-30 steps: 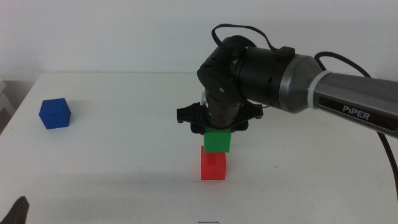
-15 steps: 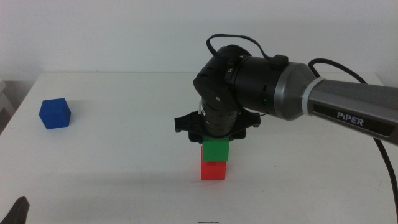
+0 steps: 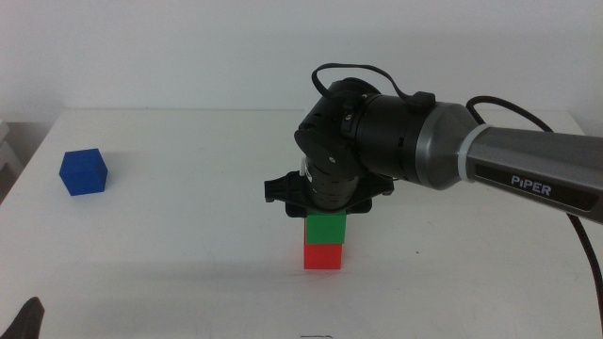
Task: Stack red cubes first, then green, then blue cubes in a specific spot.
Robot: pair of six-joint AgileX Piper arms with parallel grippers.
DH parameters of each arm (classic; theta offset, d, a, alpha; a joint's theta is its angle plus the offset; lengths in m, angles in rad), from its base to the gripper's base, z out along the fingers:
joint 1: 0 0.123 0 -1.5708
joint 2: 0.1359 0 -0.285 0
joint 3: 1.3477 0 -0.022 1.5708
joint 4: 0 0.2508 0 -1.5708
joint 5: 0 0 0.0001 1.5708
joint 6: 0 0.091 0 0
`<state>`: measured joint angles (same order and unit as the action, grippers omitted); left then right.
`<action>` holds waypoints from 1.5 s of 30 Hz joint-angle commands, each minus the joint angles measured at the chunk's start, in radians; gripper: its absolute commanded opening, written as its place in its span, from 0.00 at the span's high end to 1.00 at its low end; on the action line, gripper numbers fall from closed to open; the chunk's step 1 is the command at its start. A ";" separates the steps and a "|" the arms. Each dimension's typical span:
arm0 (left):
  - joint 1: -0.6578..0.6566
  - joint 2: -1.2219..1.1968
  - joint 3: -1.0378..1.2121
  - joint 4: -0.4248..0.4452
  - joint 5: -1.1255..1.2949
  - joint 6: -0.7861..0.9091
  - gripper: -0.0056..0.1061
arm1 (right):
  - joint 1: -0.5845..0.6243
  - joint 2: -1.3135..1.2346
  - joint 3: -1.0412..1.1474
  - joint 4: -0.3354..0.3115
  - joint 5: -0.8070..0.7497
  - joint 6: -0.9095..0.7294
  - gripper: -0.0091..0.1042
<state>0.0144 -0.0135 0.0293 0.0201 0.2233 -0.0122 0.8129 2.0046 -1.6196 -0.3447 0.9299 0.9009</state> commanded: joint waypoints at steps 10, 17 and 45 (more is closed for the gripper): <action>-0.001 -0.020 -0.003 -0.007 -0.084 -0.007 0.12 | 0.002 -0.088 -0.013 0.019 -0.027 0.001 0.09; -0.001 -0.020 -0.003 -0.007 -0.084 -0.007 0.12 | -0.002 -0.300 -0.013 -0.017 0.028 -0.113 0.09; -0.001 -0.020 -0.003 -0.007 -0.084 -0.007 0.12 | -0.332 -1.133 0.542 0.495 -0.165 -1.200 0.09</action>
<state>0.0144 -0.0135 0.0293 0.0201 0.2233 -0.0122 0.4892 0.8799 -1.0555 0.1420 0.8515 -0.2804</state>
